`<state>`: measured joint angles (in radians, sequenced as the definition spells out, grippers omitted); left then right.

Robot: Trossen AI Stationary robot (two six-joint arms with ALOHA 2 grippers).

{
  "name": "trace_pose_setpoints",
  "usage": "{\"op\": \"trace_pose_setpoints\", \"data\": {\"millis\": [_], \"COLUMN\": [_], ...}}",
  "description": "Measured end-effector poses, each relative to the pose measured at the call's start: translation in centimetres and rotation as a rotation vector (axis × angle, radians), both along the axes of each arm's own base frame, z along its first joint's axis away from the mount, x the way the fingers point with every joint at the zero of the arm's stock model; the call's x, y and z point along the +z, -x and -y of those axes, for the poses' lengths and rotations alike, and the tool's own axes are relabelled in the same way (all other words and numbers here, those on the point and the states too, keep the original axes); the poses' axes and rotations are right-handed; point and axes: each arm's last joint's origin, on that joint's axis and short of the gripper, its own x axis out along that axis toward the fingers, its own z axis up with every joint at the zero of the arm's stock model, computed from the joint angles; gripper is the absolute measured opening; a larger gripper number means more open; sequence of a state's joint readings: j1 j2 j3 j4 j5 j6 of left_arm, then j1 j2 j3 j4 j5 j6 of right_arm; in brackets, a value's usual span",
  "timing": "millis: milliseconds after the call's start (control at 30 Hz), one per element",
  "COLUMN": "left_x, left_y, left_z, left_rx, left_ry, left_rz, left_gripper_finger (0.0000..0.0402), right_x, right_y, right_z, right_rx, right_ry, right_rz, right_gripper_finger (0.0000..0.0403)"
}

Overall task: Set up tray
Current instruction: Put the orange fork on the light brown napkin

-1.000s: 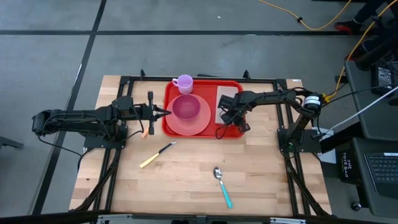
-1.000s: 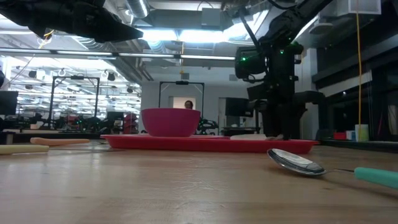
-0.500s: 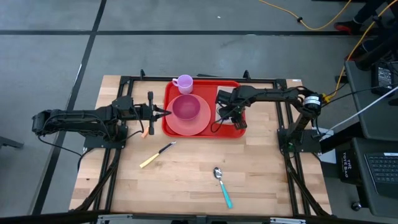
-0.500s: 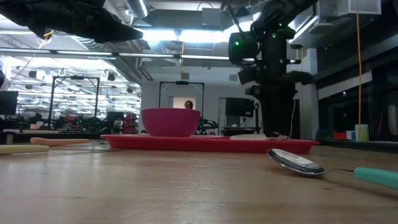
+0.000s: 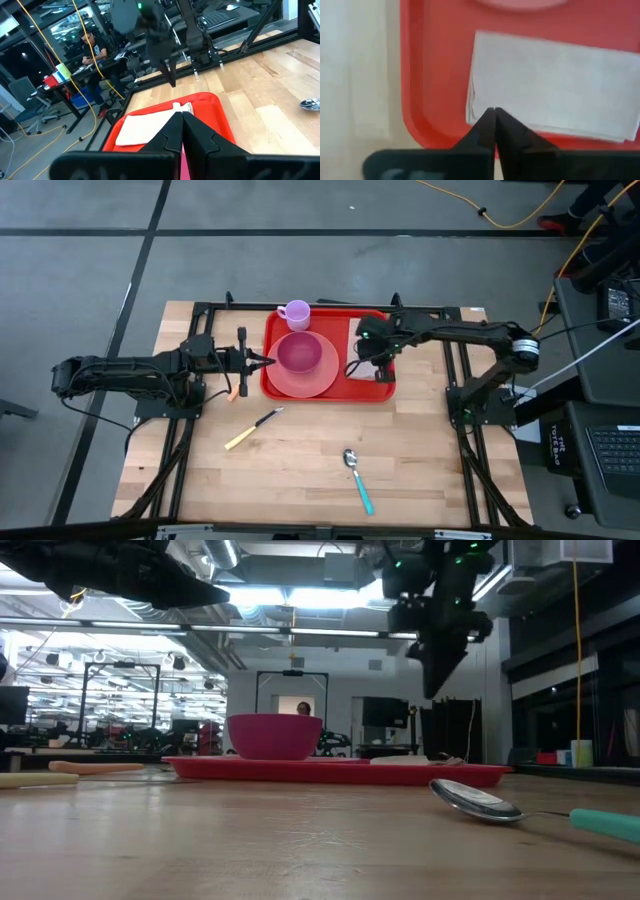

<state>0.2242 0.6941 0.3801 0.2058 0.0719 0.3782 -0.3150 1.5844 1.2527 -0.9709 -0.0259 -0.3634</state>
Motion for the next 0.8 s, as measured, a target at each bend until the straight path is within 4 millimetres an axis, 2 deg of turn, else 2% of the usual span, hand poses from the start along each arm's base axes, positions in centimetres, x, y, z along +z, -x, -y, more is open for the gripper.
{"op": "trace_pose_setpoints", "data": {"millis": [100,367,500,633,800], "left_x": [0.0,-0.6,-0.7,-0.8,-0.7], "left_y": [0.0,0.1,0.1,0.1,0.1], "left_z": [0.0,0.0,0.0,0.0,0.0], "left_rx": [0.0,0.0,0.0,0.0,0.009], "left_ry": [0.0,0.013,0.018,0.02,0.078], "left_rz": [-0.002,-0.057,-0.072,-0.079,-0.064], "left_gripper_finger": [0.0005,0.0008,0.0007,0.0004,0.0005], "right_x": [0.1,-1.0,-1.7,-3.0,-5.2], "right_y": [0.8,4.2,5.0,5.5,6.1], "right_z": [-0.7,-3.0,-4.0,-4.5,-4.6], "right_rx": [-0.014,-0.147,-0.13,-0.115,-0.123], "right_ry": [0.037,0.156,0.189,0.209,0.212], "right_rz": [0.136,0.3,0.463,0.599,0.657], "right_gripper_finger": [0.0014,0.0007,0.0013,0.0008,0.001]}}
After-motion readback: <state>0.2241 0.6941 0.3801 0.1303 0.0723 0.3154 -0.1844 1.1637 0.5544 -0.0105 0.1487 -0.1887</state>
